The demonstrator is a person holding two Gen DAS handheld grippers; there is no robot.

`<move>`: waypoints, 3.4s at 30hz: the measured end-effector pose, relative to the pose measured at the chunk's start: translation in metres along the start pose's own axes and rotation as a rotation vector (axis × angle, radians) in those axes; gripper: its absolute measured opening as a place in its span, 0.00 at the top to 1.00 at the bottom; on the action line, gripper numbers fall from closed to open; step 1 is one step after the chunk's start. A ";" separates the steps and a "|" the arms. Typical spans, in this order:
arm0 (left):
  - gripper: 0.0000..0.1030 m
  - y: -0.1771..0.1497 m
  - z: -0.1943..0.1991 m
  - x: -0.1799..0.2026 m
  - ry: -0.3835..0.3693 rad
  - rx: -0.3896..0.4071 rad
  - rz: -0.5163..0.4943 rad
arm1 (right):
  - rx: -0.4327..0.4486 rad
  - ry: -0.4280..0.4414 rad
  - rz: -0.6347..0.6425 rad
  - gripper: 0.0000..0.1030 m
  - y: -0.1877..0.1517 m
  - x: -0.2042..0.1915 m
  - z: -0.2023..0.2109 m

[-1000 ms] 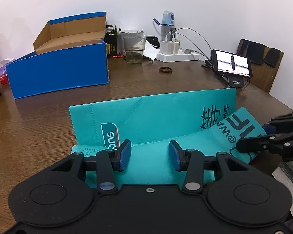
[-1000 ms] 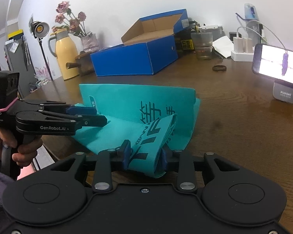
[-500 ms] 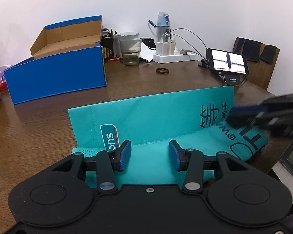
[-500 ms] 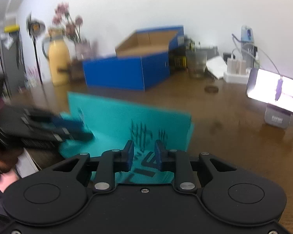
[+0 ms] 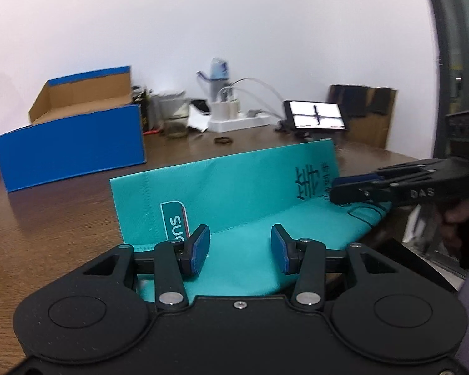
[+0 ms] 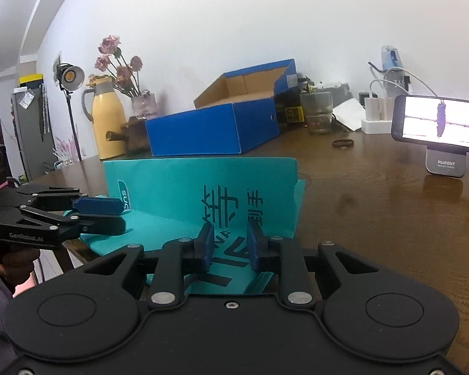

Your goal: Fold shopping bag

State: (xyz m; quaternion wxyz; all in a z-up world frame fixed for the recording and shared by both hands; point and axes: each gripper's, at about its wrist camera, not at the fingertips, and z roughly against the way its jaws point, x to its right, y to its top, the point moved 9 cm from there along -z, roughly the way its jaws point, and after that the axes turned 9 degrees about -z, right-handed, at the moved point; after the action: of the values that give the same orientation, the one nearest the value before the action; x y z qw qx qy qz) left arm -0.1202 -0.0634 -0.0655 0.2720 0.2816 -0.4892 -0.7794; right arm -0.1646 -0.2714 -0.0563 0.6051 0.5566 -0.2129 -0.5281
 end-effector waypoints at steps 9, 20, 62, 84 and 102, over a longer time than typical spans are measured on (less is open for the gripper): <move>0.54 -0.003 0.012 0.002 -0.146 0.012 -0.002 | -0.079 0.194 0.080 0.70 -0.005 -0.007 0.022; 0.53 -0.006 0.015 0.004 -0.155 -0.002 -0.020 | -0.179 0.288 0.520 0.20 -0.031 -0.051 0.039; 0.51 -0.006 0.039 0.000 -0.413 0.004 0.016 | -0.194 0.446 0.113 0.45 -0.004 -0.013 0.044; 0.52 0.023 -0.006 -0.049 -0.125 -0.120 0.620 | -0.008 0.164 -0.505 0.75 0.026 0.046 0.015; 0.49 0.058 0.015 -0.007 0.190 -0.012 0.007 | 0.115 -0.192 0.221 0.73 -0.003 -0.015 0.012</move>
State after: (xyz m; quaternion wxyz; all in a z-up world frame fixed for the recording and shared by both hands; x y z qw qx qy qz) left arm -0.1174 -0.0706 -0.0051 0.3214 0.3510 -0.4574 -0.7512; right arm -0.1811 -0.2635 -0.0504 0.6035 0.5104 -0.3595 -0.4960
